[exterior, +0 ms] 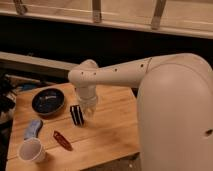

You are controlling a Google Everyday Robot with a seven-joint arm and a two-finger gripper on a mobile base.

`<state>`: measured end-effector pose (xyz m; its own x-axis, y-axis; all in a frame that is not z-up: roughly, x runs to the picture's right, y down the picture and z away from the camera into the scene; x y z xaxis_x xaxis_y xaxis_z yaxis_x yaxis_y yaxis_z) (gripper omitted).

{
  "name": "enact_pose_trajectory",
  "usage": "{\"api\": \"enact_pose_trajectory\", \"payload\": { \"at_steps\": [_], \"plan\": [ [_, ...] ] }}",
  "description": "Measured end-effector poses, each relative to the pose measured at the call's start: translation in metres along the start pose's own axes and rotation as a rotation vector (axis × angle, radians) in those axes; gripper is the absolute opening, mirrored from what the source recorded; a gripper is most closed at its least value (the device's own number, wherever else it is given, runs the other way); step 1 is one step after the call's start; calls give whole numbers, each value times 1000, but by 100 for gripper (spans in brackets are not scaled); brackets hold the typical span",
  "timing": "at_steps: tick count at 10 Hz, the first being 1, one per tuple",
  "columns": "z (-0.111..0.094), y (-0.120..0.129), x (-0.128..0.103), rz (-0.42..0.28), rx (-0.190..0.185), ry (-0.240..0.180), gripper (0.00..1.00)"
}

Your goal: Knock the eraser over

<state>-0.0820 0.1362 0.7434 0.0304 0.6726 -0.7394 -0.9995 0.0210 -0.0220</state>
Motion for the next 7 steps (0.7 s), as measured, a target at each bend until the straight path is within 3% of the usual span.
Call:
{"api": "enact_pose_trajectory", "payload": {
  "at_steps": [7],
  "plan": [
    [10,14,-2,-5,31,41,0]
  ]
}}
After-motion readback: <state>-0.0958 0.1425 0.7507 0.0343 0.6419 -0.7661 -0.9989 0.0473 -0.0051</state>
